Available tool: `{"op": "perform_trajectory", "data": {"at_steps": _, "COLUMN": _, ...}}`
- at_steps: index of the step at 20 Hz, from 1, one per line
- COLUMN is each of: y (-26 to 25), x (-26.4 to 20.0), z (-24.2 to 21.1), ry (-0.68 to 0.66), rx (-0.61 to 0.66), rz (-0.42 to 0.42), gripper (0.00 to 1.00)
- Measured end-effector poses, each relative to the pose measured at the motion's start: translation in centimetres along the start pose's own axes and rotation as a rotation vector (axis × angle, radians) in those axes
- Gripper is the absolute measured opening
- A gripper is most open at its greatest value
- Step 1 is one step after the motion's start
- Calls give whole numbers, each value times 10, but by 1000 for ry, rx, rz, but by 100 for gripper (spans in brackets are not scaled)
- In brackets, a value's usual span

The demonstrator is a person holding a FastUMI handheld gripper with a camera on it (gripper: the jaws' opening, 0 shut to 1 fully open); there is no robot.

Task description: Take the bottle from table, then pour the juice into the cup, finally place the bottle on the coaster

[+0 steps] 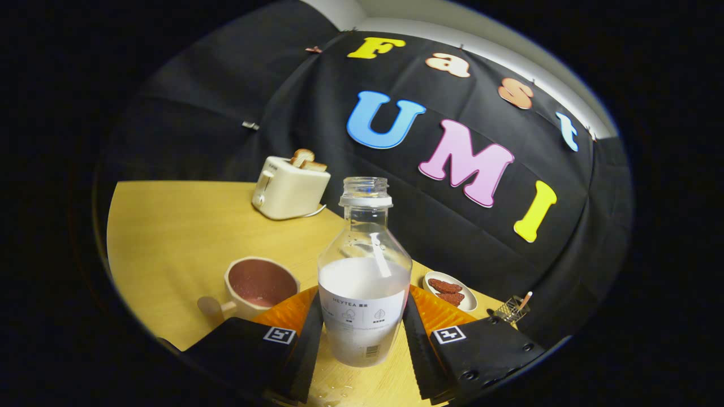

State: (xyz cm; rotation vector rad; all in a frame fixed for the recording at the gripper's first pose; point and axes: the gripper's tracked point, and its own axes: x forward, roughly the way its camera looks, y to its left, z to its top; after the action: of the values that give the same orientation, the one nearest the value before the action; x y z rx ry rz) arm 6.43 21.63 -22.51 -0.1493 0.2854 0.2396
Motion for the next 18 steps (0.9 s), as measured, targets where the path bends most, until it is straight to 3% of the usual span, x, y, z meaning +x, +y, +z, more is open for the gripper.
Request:
{"op": "perform_trajectory", "data": {"at_steps": 5, "y": -28, "x": 24, "z": 23, "ry": -66, "rx": 217, "rz": -57, "gripper": 73}}
{"op": "perform_trajectory", "data": {"at_steps": 11, "y": -66, "x": 78, "z": 30, "ry": -91, "rx": 352, "rz": -145, "gripper": 73}}
{"op": "perform_trajectory", "data": {"at_steps": 18, "y": -69, "x": 131, "z": 0, "ry": -92, "rx": 347, "rz": -174, "gripper": 74}}
